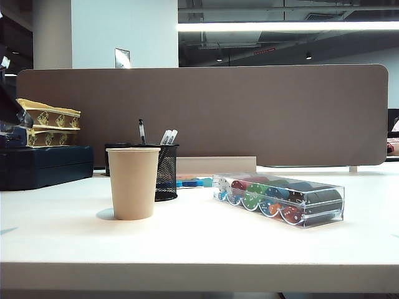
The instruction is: Pick up one pen and put it in the pen container.
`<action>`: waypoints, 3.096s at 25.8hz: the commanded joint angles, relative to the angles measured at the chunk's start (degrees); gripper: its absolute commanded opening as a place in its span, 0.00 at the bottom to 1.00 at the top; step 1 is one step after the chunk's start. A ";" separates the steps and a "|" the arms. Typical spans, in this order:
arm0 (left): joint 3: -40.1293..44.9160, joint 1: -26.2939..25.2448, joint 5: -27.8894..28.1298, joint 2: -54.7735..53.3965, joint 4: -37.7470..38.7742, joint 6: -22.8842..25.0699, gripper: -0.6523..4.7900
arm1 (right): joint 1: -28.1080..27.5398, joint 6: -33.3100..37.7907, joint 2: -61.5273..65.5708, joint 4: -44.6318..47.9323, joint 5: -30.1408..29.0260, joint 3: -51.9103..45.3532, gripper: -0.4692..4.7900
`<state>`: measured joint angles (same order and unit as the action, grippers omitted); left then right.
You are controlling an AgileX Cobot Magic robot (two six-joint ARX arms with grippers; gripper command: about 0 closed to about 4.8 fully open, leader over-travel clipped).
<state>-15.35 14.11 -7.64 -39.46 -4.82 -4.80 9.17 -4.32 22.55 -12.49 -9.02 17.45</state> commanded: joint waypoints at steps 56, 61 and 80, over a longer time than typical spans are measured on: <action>12.13 -0.07 5.09 0.13 -22.38 0.28 0.40 | -0.09 6.29 0.28 34.71 1.42 -15.43 0.37; 12.39 -0.04 4.85 0.09 -20.09 -0.13 0.40 | -0.09 5.22 0.28 31.52 1.62 -15.61 0.47; 14.93 -0.04 5.29 0.11 -21.64 1.53 0.40 | -0.07 4.33 0.28 30.45 2.67 -17.42 0.49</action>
<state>-0.25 14.11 -2.39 -39.42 -25.82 -3.53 9.13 -0.05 22.85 17.15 -6.15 0.34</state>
